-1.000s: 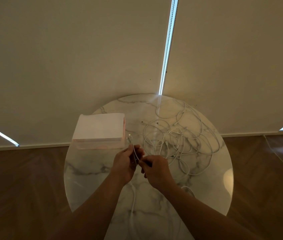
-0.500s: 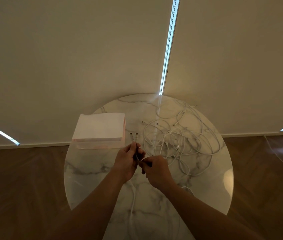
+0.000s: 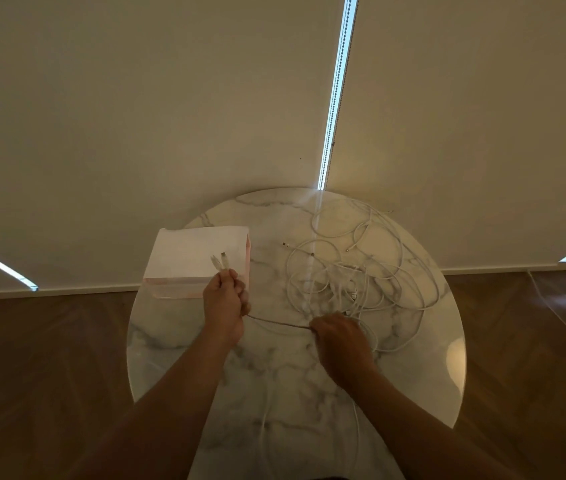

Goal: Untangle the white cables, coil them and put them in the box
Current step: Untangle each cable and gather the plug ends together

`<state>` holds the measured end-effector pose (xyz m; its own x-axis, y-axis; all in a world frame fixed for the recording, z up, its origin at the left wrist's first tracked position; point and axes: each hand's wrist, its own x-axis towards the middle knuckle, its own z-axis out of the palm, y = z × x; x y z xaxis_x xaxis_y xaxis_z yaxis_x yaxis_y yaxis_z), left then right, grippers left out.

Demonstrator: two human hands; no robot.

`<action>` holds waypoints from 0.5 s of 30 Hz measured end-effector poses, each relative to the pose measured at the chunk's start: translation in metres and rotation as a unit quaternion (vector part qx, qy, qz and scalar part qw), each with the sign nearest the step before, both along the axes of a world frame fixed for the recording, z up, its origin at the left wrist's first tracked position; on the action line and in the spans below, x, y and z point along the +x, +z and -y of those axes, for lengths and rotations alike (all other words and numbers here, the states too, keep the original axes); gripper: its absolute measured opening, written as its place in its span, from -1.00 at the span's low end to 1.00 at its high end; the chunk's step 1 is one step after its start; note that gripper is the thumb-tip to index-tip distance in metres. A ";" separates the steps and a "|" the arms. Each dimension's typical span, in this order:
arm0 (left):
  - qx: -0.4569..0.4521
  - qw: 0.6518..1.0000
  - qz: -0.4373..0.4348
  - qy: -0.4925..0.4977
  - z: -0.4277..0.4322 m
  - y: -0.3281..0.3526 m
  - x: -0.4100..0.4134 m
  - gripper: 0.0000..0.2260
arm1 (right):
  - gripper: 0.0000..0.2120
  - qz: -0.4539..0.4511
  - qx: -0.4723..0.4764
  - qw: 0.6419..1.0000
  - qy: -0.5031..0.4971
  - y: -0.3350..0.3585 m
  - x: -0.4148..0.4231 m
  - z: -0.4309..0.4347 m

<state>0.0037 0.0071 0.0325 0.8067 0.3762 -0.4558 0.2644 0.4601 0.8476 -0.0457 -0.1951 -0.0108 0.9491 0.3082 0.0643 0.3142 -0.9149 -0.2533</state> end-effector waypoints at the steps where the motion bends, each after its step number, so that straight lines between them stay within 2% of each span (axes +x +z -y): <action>1: 0.006 1.000 -0.007 0.002 -0.008 0.001 0.003 -0.71 | -0.78 0.003 -0.010 1.000 -0.019 -0.002 0.002 0.009; 5: 0.067 0.997 -0.042 -0.016 -0.032 0.001 0.008 -0.73 | -0.85 0.047 -0.009 0.996 -0.070 -0.007 0.007 0.035; 7: 0.094 0.994 -0.049 -0.015 -0.039 -0.002 0.008 -0.73 | -0.94 0.058 0.021 0.991 -0.116 -0.006 0.010 0.041; 9: 0.103 0.993 -0.051 -0.025 -0.042 -0.005 0.006 -0.72 | -0.96 -0.015 0.093 0.982 -0.162 -0.004 0.015 0.039; 10: 0.109 0.992 -0.052 -0.038 -0.042 -0.005 0.005 -0.72 | -0.96 -0.064 0.145 0.969 -0.191 -0.002 0.017 0.036; 11: 0.117 0.990 -0.053 -0.052 -0.040 -0.006 0.004 -0.72 | -0.95 -0.116 0.223 0.938 -0.237 0.000 0.019 0.033; 12: 0.127 0.988 -0.054 -0.065 -0.039 -0.006 0.003 -0.72 | -0.93 -0.172 0.353 0.870 -0.299 0.005 0.023 0.031; 13: 0.135 0.986 -0.056 -0.075 -0.038 -0.006 0.002 -0.72 | -0.90 -0.217 0.508 0.755 -0.354 0.011 0.028 0.030; 14: 0.138 0.985 -0.057 -0.082 -0.037 -0.006 0.001 -0.72 | -0.89 -0.246 0.645 0.612 -0.385 0.020 0.034 0.031; 15: 0.135 0.985 -0.057 -0.086 -0.037 -0.006 0.000 -0.72 | -0.89 -0.257 0.742 0.479 -0.392 0.029 0.039 0.032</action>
